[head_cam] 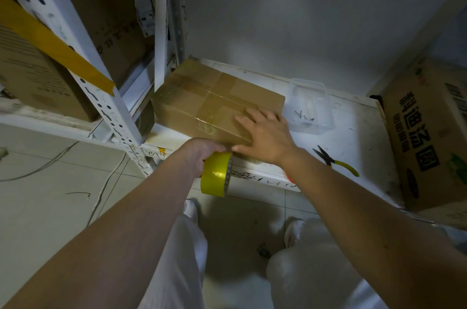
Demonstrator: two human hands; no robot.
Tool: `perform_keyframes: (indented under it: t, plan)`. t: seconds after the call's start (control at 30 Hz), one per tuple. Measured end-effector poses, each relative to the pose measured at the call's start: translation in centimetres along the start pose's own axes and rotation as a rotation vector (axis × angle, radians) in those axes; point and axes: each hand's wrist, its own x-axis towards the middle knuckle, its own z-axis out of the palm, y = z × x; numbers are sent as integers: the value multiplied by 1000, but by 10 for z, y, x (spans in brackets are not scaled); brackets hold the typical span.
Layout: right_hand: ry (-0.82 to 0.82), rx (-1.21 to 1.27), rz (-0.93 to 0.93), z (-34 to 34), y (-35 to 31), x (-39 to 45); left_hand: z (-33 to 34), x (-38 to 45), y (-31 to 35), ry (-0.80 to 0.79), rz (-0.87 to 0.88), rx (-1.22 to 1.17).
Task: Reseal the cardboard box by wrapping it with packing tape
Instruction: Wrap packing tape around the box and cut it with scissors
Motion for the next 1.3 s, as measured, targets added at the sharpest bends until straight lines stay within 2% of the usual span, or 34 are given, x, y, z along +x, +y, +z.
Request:
perform_keyframes:
  t: [0.1,0.2,0.5,0.6,0.63,0.7,0.77,0.8,0.87,0.97,1.13,1.3]
  plan:
    - [-96,134,37,7,0,0,-6,0,-2,21,11,2]
    - [-93,245,9,11,6,-5,-10,-4,-3,25,4,28]
    - [-43,184,-27,11,43,-29,-17,-23,-1,-53,4,135]
    - [-75,152,1,4,39,-30,-7,-30,-5,-112,77,142]
    - [-58,148,13,0,36,-30,-4,-29,-6,-123,113,127]
    - [109,193,36,-7,26,-32,1,-27,-10,-136,167,105]
    - [261,376,98,-15,9,-35,4,-27,-11,-141,191,106]
    - [226,537,136,-19,1,-35,5,-27,-11,-144,197,105]
    - [-1,834,165,-26,-11,-33,4,-28,-13,-150,202,100]
    - [-196,854,144,-30,-19,-30,2,-29,-16,-146,198,87]
    - [-202,764,164,-34,-27,-27,-1,-35,-17,-159,199,68]
    - [-116,695,133,-38,-30,-29,-4,-46,-22,-174,180,91]
